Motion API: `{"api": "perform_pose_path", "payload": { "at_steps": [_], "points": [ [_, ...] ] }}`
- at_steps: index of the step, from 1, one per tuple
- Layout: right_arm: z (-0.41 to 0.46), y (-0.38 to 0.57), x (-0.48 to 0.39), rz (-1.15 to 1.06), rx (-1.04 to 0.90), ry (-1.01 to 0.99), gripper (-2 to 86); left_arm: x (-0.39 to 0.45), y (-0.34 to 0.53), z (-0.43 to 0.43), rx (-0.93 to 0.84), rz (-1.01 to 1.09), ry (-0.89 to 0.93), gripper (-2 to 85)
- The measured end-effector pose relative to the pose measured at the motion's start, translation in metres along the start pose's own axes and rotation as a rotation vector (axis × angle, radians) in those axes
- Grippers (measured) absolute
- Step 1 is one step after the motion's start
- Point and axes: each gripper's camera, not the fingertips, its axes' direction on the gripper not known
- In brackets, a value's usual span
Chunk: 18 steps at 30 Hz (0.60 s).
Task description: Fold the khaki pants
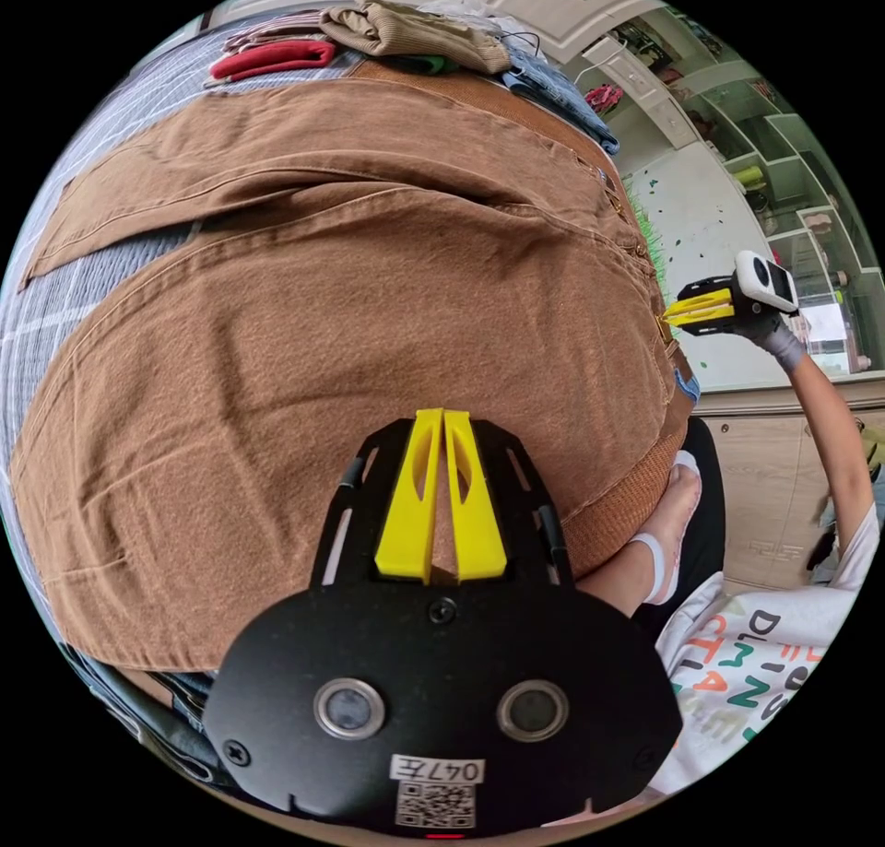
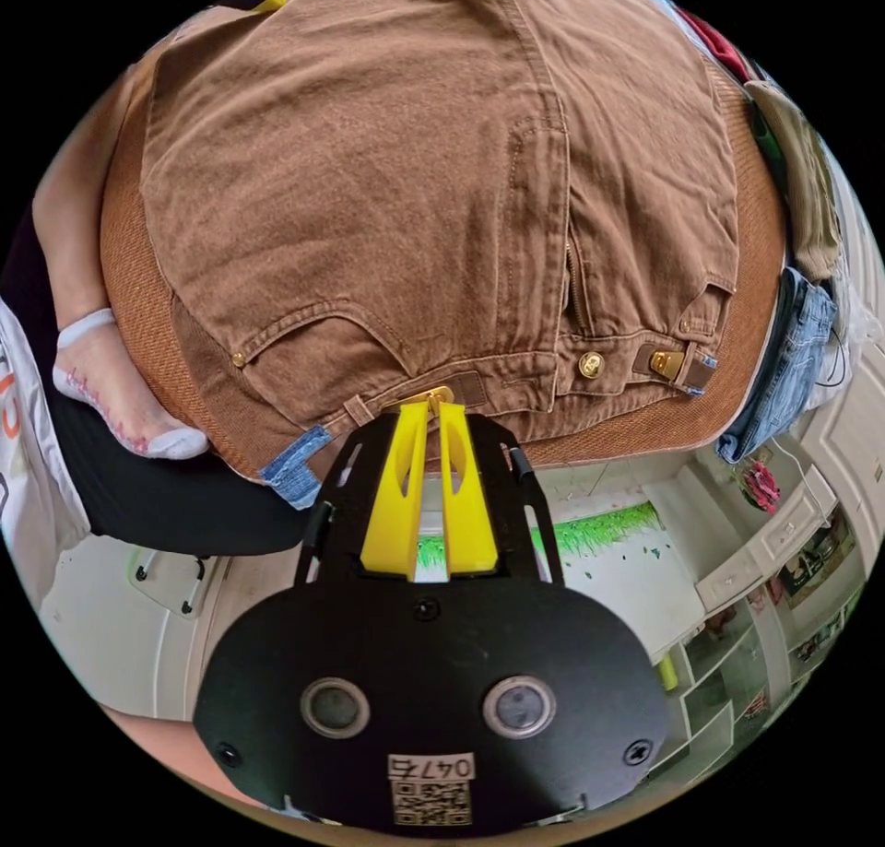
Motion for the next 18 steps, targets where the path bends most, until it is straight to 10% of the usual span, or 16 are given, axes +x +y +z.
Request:
{"api": "perform_pose_path", "payload": {
  "at_steps": [12, 18],
  "points": [
    [0.05, 0.02, -0.012, -0.062, -0.067, 0.115, 0.4, 0.013, 0.003, 0.003, -0.002, 0.001, 0.001, -1.0],
    [0.096, 0.064, 0.068, 0.457, -0.067, -0.361, 0.3, 0.017, 0.005, 0.004, -0.001, -0.004, 0.007, -1.0]
  ]
}}
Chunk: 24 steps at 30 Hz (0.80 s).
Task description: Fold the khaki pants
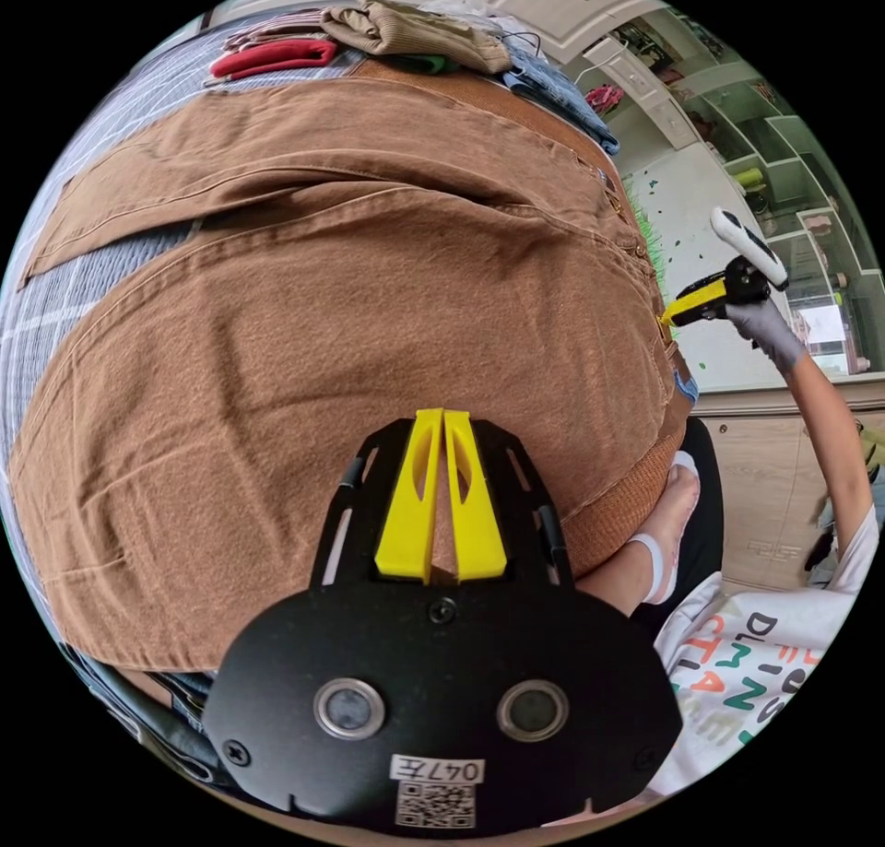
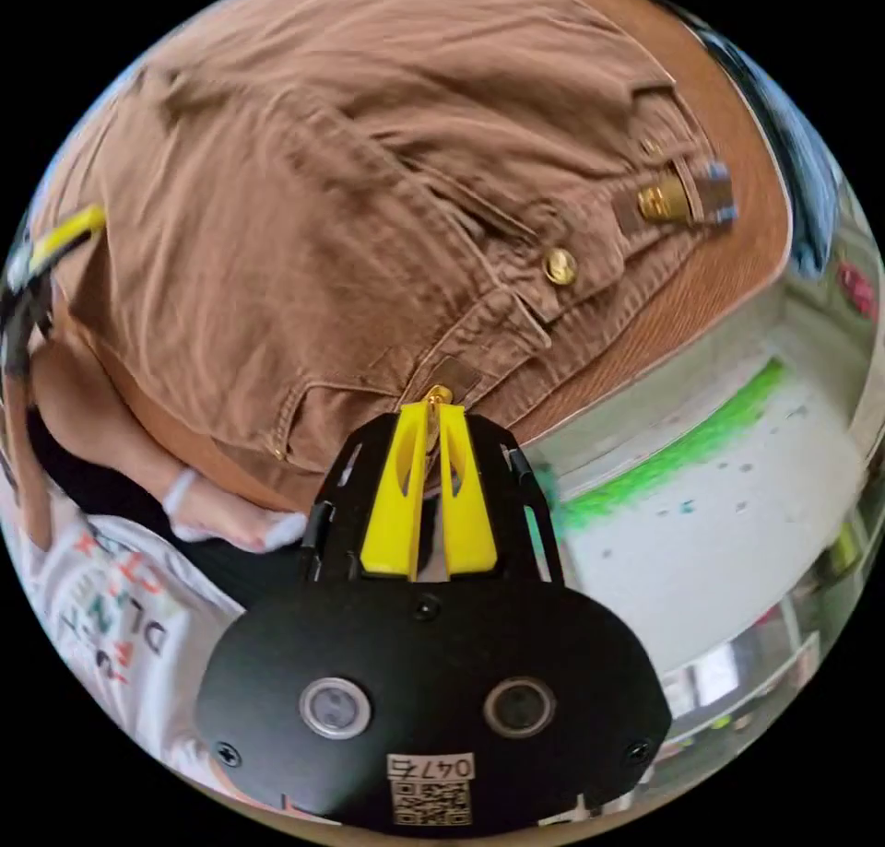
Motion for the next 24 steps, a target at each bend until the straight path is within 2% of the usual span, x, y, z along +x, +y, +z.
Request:
{"api": "perform_pose_path", "payload": {
  "at_steps": [5, 9, 11, 16, 20, 24],
  "points": [
    [0.045, 0.047, 0.08, 0.27, 0.11, -0.368, -0.1, 0.004, 0.001, 0.001, -0.005, 0.002, 0.0, -1.0],
    [0.084, 0.088, 0.121, 0.401, 0.214, -0.584, 1.4, 0.006, 0.0, 0.002, -0.012, 0.004, -0.001, -1.0],
    [0.114, 0.114, 0.146, 0.431, 0.29, -0.779, 2.9, 0.007, 0.002, 0.002, -0.009, 0.005, -0.001, -1.0],
    [0.158, 0.163, 0.184, 0.423, 0.464, -0.884, 1.8, 0.009, 0.004, 0.003, -0.01, 0.003, -0.002, -1.0],
    [0.204, 0.177, 0.205, 0.357, 0.476, -1.037, 2.0, 0.007, 0.008, 0.005, -0.005, -0.006, 0.01, -1.0],
    [0.224, 0.189, 0.22, 0.32, 0.516, -0.988, 2.6, 0.005, 0.011, 0.006, 0.001, -0.016, 0.021, -1.0]
  ]
}}
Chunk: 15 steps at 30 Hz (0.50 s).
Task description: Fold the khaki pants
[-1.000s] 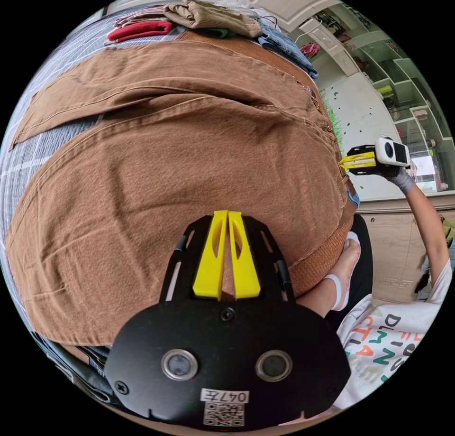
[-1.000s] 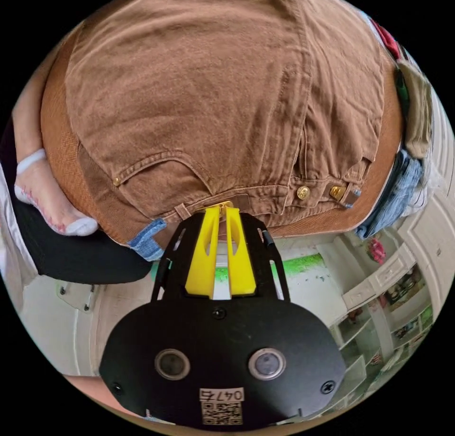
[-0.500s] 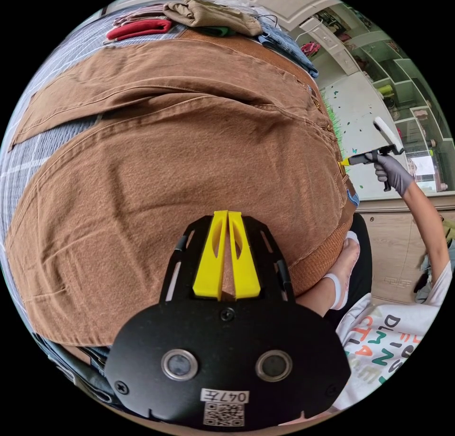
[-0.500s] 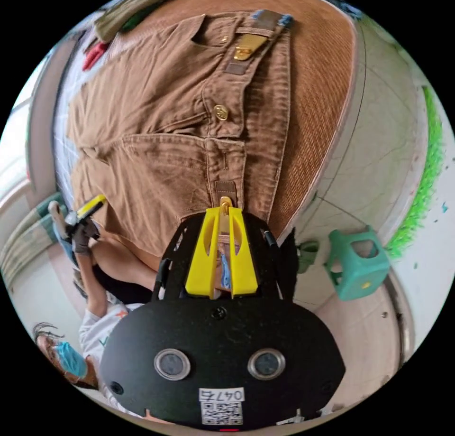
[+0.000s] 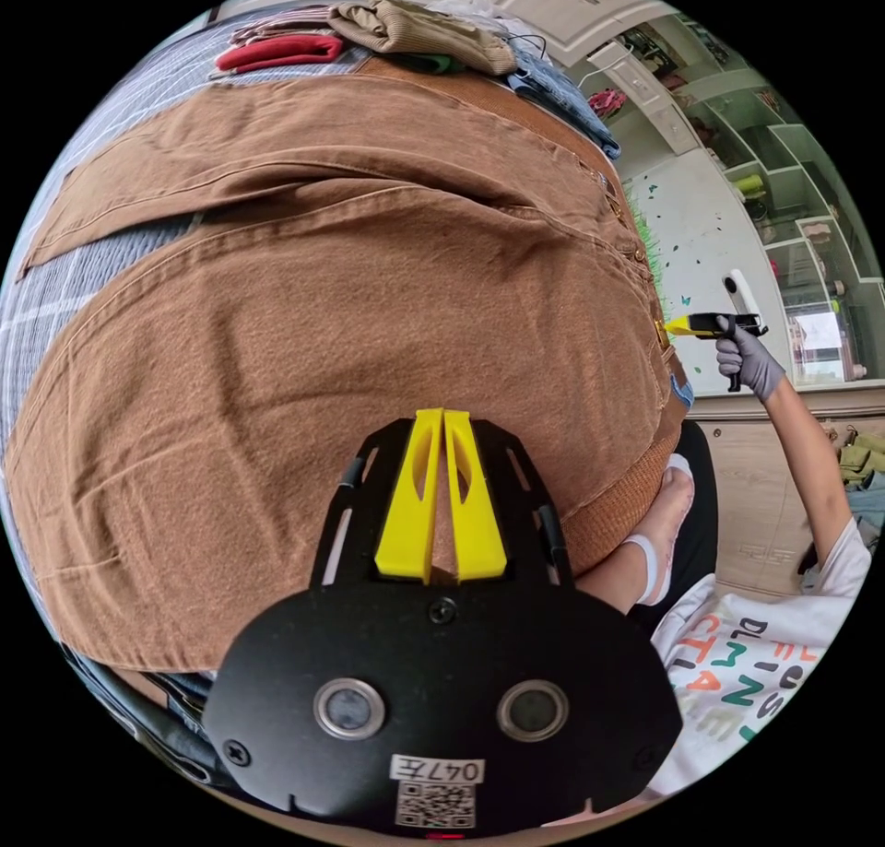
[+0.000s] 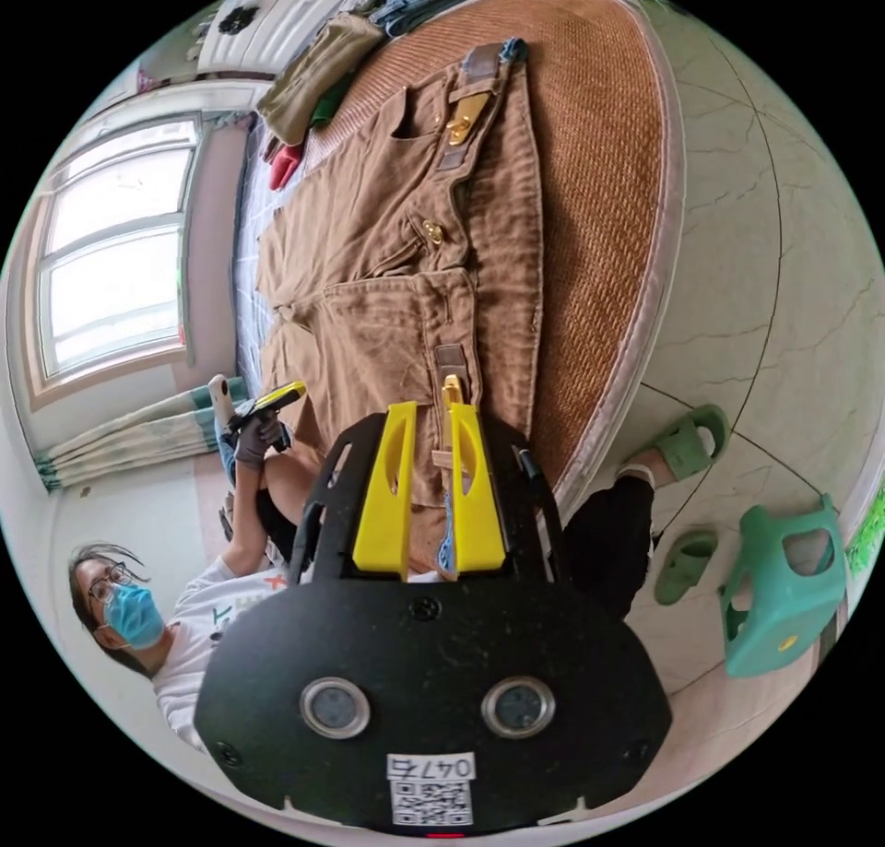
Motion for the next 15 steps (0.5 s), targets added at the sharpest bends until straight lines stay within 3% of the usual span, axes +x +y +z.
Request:
{"api": "perform_pose_path", "payload": {
  "at_steps": [7, 15],
  "points": [
    [-0.008, 0.01, 0.057, -0.063, -0.085, -0.08, 2.5, -0.006, 0.005, 0.004, 0.001, -0.015, 0.026, -1.0],
    [-0.027, 0.019, 0.108, -0.12, -0.047, -0.133, 2.6, -0.011, 0.009, 0.008, -0.003, -0.019, 0.04, -1.0]
  ]
}}
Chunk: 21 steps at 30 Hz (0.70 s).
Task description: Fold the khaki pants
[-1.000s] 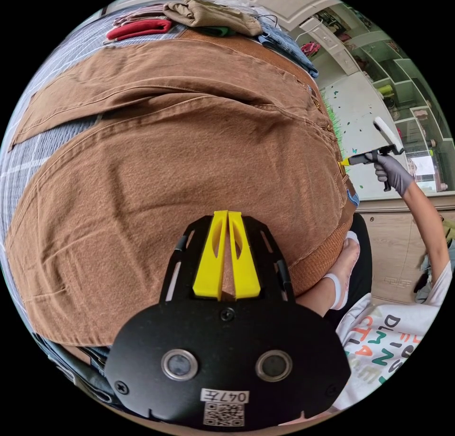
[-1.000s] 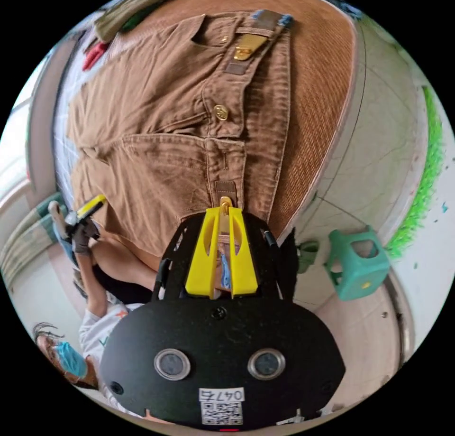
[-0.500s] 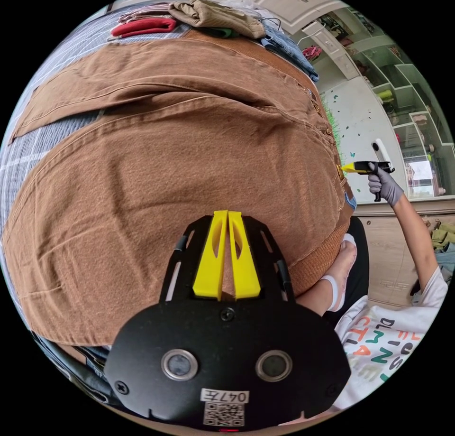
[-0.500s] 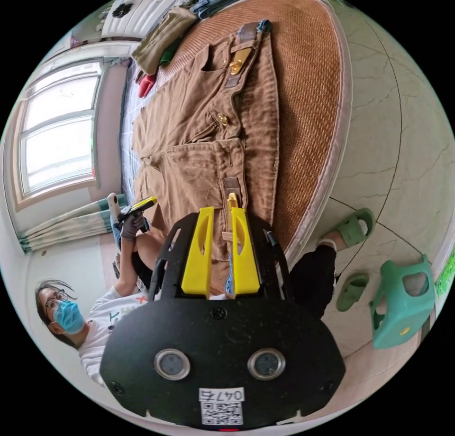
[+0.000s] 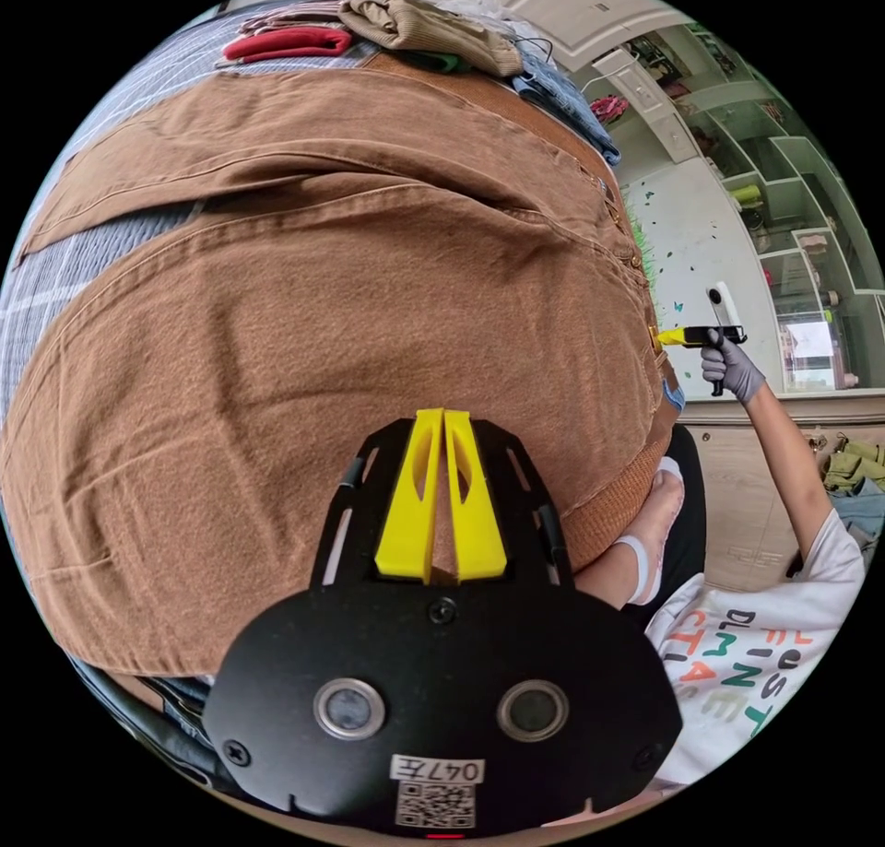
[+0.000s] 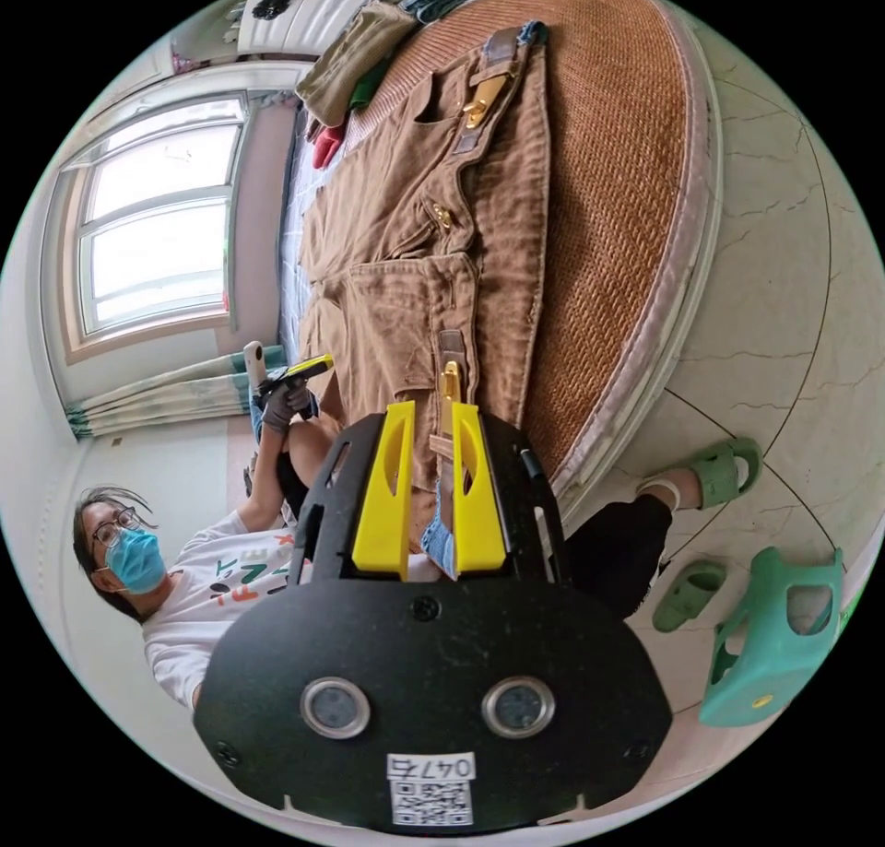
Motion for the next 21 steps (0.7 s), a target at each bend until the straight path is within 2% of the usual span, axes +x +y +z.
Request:
{"api": "perform_pose_path", "payload": {
  "at_steps": [21],
  "points": [
    [-0.041, 0.02, 0.071, -0.069, -0.048, -0.035, 2.2, -0.007, 0.012, 0.01, 0.006, -0.001, 0.005, -1.0]
  ]
}}
